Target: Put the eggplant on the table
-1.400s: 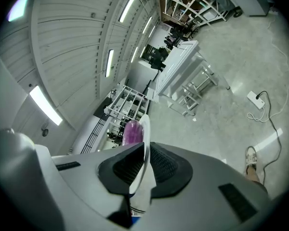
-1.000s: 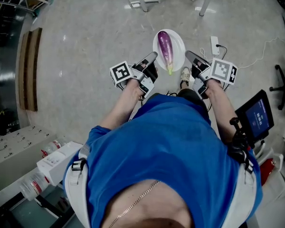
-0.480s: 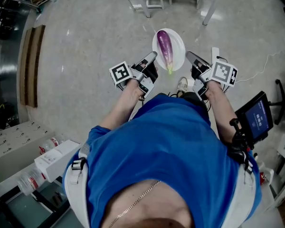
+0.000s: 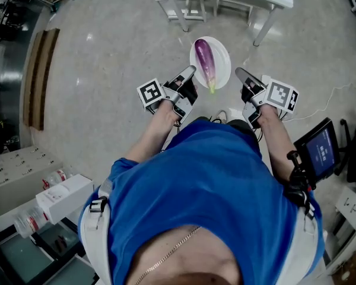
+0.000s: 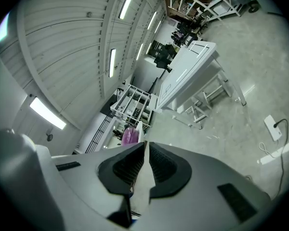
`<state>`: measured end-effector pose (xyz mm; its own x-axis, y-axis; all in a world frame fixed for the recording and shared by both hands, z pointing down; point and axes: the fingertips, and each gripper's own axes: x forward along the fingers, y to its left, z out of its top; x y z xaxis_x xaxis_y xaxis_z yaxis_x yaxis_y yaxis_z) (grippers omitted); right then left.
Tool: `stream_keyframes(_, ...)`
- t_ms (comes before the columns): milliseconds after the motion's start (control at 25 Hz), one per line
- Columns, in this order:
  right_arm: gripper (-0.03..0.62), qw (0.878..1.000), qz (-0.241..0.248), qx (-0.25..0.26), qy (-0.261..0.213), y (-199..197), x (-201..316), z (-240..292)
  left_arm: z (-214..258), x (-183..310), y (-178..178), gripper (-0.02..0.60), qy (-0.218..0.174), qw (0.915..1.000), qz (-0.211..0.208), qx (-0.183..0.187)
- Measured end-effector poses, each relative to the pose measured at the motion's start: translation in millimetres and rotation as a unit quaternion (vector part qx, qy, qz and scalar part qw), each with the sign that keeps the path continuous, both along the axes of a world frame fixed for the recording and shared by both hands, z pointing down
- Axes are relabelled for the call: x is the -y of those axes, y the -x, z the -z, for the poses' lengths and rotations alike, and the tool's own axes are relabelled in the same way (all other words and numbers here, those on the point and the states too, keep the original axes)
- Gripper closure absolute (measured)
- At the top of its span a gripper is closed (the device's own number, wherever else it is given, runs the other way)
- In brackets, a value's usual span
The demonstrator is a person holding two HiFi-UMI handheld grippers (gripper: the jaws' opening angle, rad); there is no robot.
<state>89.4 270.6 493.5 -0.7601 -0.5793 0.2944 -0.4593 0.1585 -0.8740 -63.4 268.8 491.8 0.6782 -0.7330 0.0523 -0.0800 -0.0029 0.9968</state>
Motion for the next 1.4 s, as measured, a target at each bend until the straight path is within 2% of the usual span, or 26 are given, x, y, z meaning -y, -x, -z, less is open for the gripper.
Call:
stream_keyframes(120, 0.579, 1.0, 0.006, 0.007, -0.006, -6.9, 17.5, 2.1, 0.7, 15.8, -9.2, 0.56, -0.001, 1.0, 0.006, 0.0)
stream_keyframes(240, 0.579, 1.0, 0.005, -0.011, 0.001, -15.3, 30.1, -2.2, 0.6, 29.1, -13.7, 0.56, -0.001, 1.0, 0.01, 0.002)
stream_keyframes(680, 0.58, 1.0, 0.001, -0.01, 0.018, -19.7, 64.0, -7.0, 6.8, 72.4, -14.0, 0.56, 0.007, 0.9999, 0.011, 0.008)
stream_keyframes(800, 0.58, 1.0, -0.001, 0.004, 0.014, -17.5, 92.2, -9.8, 3.1, 101.4, -13.6, 0.56, 0.006, 0.9999, 0.008, 0.008)
stream_keyframes(960, 0.58, 1.0, -0.007, -0.006, 0.018, -18.6, 138.4, -24.2, -9.1, 151.2, -14.5, 0.56, 0.008, 0.9999, -0.002, 0.009)
stream_keyframes(1400, 0.591, 0.999, -0.037, -0.016, 0.009, -0.3, 170.6, 8.7, 23.6, 197.4, 6.7, 0.56, -0.005, 0.9996, -0.028, 0.009)
